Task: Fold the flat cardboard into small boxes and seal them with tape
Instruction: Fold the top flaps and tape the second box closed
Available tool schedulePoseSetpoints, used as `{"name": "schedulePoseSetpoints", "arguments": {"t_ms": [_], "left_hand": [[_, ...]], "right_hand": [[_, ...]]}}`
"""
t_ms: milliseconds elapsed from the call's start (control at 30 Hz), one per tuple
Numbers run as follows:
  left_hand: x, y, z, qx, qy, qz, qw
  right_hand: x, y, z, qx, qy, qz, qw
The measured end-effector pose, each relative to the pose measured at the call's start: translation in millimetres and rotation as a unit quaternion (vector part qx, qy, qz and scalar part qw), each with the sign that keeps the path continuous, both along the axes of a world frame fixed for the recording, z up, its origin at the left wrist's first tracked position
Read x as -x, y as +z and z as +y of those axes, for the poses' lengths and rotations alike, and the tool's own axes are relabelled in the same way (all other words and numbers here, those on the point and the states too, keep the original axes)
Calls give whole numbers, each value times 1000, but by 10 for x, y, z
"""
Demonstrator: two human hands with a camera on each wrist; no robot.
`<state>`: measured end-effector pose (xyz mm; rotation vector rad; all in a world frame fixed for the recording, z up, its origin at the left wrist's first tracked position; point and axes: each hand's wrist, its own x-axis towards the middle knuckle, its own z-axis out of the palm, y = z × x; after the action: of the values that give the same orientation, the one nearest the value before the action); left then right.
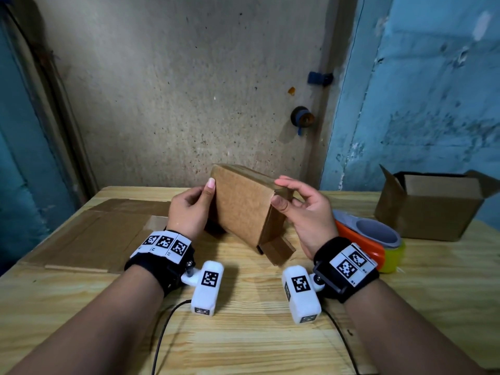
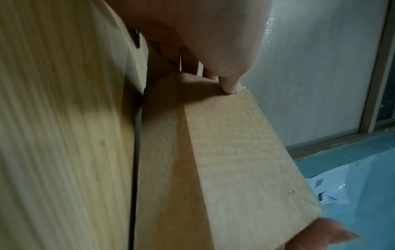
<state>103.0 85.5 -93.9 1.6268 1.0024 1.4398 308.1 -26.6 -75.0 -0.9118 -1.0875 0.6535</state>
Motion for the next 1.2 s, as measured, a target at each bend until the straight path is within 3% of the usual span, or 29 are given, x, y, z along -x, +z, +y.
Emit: {"name": "schedulePoseSetpoints", "arguments": {"t_ms": [233, 467, 667, 867, 1200], "left_hand": [[37, 33, -52, 13, -5, -8, 1000], [-5, 80, -102, -28, 39, -114, 992], [5, 91, -30, 55, 51, -228, 971], [16, 38, 46, 124, -73, -222, 964], [-41, 148, -172, 74, -97, -311, 943]], "right_hand": [[-28, 8, -50, 32, -27, 11, 999], [27, 40, -75, 31, -4, 67, 997], [20, 47, -68, 28, -22, 135, 990], [-5, 54, -50, 29, -16, 174, 984], [-38, 82, -33, 34, -14, 229, 973]]}}
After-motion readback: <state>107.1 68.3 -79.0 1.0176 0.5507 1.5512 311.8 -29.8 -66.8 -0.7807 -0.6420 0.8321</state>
